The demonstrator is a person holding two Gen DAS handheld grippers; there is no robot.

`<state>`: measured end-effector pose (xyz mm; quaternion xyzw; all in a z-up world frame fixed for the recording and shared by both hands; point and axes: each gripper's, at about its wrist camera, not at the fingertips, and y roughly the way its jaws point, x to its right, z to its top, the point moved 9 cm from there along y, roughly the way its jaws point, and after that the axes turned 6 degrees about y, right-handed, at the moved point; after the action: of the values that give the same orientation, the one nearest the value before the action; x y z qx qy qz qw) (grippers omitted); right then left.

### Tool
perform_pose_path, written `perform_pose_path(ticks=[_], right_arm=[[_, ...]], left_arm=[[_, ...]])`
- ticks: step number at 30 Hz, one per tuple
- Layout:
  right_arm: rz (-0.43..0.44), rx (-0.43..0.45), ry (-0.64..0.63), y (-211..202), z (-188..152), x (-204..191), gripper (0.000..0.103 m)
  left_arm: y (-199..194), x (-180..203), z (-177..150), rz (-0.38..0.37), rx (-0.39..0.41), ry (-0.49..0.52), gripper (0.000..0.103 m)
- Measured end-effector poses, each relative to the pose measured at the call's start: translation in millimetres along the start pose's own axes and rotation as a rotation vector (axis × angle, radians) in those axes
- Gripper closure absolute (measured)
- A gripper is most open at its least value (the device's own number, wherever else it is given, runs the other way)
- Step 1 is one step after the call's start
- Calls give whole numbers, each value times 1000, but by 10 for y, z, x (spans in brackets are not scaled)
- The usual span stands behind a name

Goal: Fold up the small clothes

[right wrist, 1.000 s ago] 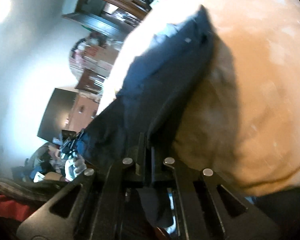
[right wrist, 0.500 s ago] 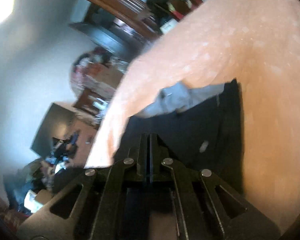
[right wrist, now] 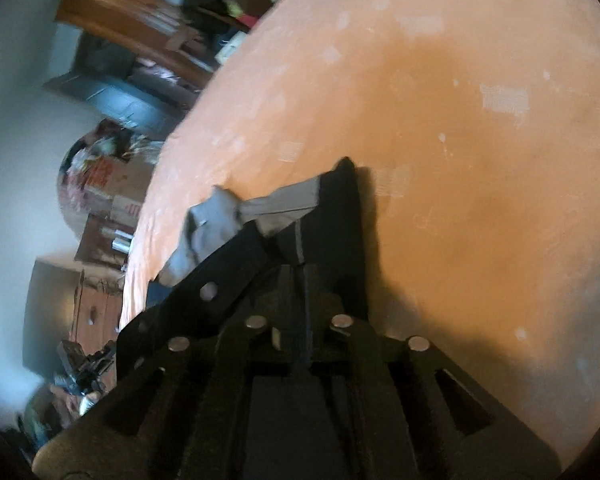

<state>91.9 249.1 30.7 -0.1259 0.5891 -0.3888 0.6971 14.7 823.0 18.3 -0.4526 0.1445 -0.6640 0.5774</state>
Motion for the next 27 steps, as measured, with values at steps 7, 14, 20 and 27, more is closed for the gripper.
perform_pose_path(ticks=[7,14,20,27], right_arm=[[-45,-10,-78,-431,-669,2,54],[1,-40,27,-641,-1327,185,48],[16,-3,49,-947,-1463,270,44],[35,-22,81,-899,-1559,340,43]], left_arm=[[-483,1197,-926,49,-70,595,57],[-668,2304,-1451,24,5,1045,48],[-881,2702,-1759,-2,-12,1208,40],[-666,2899,-1950,20,-78,1347,38]])
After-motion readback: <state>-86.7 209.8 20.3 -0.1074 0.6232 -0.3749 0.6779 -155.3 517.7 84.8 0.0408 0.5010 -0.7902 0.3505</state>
